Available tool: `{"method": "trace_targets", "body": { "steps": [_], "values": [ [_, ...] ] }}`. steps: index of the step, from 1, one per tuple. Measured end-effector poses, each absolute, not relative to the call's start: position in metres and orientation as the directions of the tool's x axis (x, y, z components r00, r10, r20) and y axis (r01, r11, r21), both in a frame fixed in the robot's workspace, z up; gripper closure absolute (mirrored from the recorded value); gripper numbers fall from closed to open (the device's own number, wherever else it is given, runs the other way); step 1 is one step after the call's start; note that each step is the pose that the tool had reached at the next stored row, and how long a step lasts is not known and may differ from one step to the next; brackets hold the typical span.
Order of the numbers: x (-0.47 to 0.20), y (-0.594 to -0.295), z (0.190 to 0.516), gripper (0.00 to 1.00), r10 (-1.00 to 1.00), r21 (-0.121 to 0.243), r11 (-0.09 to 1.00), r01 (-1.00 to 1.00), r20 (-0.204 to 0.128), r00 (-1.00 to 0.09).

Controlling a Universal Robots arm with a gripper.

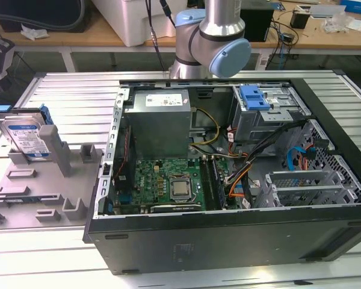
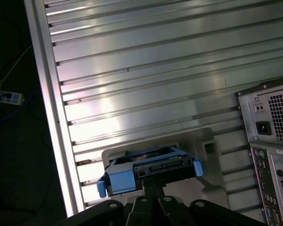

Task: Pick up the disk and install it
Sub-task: 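Pick up the disk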

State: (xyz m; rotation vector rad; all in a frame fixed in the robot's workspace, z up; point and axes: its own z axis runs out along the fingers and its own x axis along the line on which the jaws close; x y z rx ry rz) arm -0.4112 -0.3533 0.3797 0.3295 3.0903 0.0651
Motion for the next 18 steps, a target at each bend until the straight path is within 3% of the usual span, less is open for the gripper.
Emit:
{"method": "trace_targets", "body": {
  "steps": [9,14,15,16,18],
  "values": [
    [-0.4112,-0.3533,0.3796,0.89,0.211,0.045,0.977,0.210,-0.028,-0.977],
    [-0.4112,-0.3533,0.3796,0.58,0.211,0.045,0.977,0.210,-0.028,-0.977],
    [-0.4112,-0.3533,0.3795,0.58,0.211,0.045,0.977,0.210,-0.028,-0.977],
    [-0.4112,-0.3533,0.3796,0.52,0.211,0.045,0.977,0.210,-0.028,-0.977],
    [-0.4112,-0.3533,0.3795,0.52,0.211,0.045,0.977,0.210,-0.028,-0.977]
  ]
}}
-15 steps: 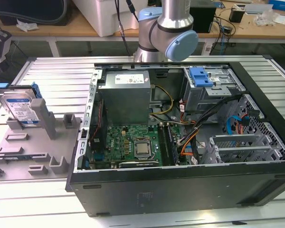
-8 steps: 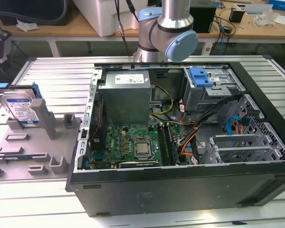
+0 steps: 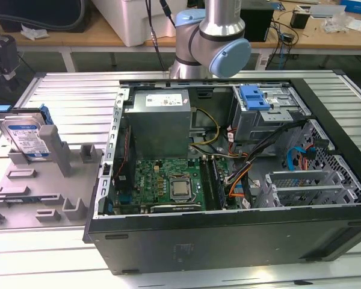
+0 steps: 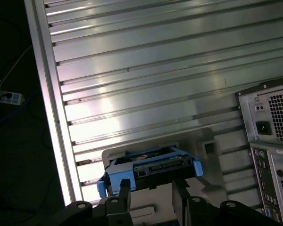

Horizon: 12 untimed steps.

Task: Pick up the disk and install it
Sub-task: 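Pick up the disk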

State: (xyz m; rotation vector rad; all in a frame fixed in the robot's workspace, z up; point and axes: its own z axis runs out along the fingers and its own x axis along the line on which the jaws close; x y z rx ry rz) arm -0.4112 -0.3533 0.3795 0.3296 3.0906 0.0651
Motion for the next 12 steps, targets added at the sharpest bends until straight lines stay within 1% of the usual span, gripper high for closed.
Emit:
{"method": "trace_targets", "body": {
  "steps": [3,5,6,8,9,12],
  "values": [
    [-0.4111,-0.3532,0.3794,0.52,0.212,0.045,0.977,0.210,-0.027,-0.977],
    [-0.4102,-0.3533,0.3793,0.52,0.211,0.039,0.977,0.211,0.000,-0.977],
    [-0.4094,-0.3533,0.3793,0.52,0.211,0.034,0.977,0.212,0.025,-0.977],
    [-0.4083,-0.3533,0.3793,0.52,0.211,0.028,0.977,0.213,0.049,-0.976],
    [-0.4079,-0.3532,0.3793,0.52,0.210,0.027,0.977,0.212,0.057,-0.976],
    [-0.4078,-0.3531,0.3792,0.52,0.188,0.025,0.982,0.190,0.061,-0.980]
  ]
}}
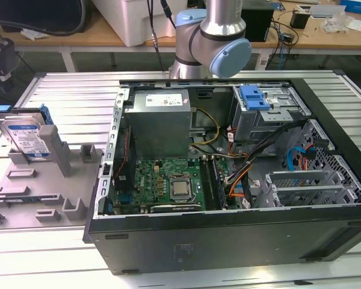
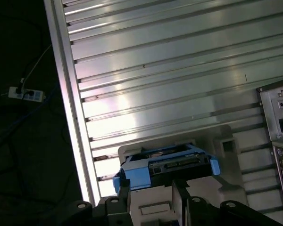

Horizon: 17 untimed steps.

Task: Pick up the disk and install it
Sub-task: 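Pick up the disk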

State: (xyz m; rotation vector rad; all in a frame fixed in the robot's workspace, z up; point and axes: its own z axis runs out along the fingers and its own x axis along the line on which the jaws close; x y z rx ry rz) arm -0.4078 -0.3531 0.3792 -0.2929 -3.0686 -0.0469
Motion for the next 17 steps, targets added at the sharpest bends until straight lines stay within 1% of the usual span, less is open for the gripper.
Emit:
{"method": "trace_targets", "body": {
  "steps": [8,17],
  "values": [
    [-0.4077,-0.3530,0.3793,0.52,0.007,0.010,1.000,0.007,0.060,-0.998],
    [-0.4077,-0.3529,0.3793,0.52,-0.142,-0.006,0.990,-0.142,0.061,-0.988]
  ]
}}
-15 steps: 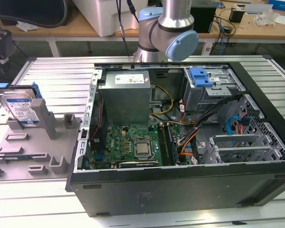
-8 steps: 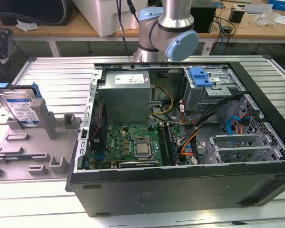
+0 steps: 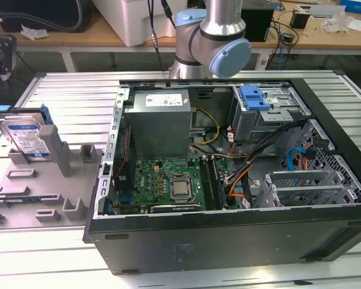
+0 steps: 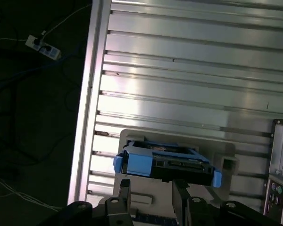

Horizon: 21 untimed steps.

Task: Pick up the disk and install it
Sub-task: 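Pick up the disk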

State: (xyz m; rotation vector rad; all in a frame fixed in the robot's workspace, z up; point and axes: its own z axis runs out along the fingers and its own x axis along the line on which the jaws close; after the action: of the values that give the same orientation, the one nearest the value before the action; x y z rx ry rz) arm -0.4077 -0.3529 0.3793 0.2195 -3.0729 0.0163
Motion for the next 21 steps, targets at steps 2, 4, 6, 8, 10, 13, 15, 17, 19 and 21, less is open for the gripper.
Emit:
{"method": "trace_targets", "body": {
  "steps": [2,4,6,8,10,13,15,17,19,21],
  "values": [
    [-0.4077,-0.3529,0.3793,0.52,-0.148,-0.007,0.989,-0.149,0.062,-0.987],
    [-0.4078,-0.3529,0.3793,0.52,-0.148,-0.007,0.989,-0.149,0.062,-0.987],
    [-0.4077,-0.3529,0.3793,0.52,-0.149,-0.007,0.989,-0.150,0.061,-0.987],
    [-0.4077,-0.3529,0.3793,0.52,-0.167,-0.007,0.986,-0.168,0.060,-0.984],
    [-0.4077,-0.3529,0.3793,0.52,-0.218,-0.008,0.976,-0.219,0.054,-0.974],
    [-0.4077,-0.3529,0.3793,0.52,-0.263,-0.009,0.965,-0.263,0.050,-0.964],
    [-0.4077,-0.3529,0.3794,0.52,-0.291,-0.010,0.956,-0.292,0.047,-0.955],
    [-0.4077,-0.3529,0.3793,0.52,-0.319,-0.011,0.948,-0.319,0.043,-0.947],
    [-0.4077,-0.3529,0.3793,0.52,-0.349,-0.012,0.937,-0.350,0.041,-0.936],
    [-0.4077,-0.3529,0.3793,0.52,-0.382,-0.013,0.924,-0.383,0.040,-0.923]
  ]
}}
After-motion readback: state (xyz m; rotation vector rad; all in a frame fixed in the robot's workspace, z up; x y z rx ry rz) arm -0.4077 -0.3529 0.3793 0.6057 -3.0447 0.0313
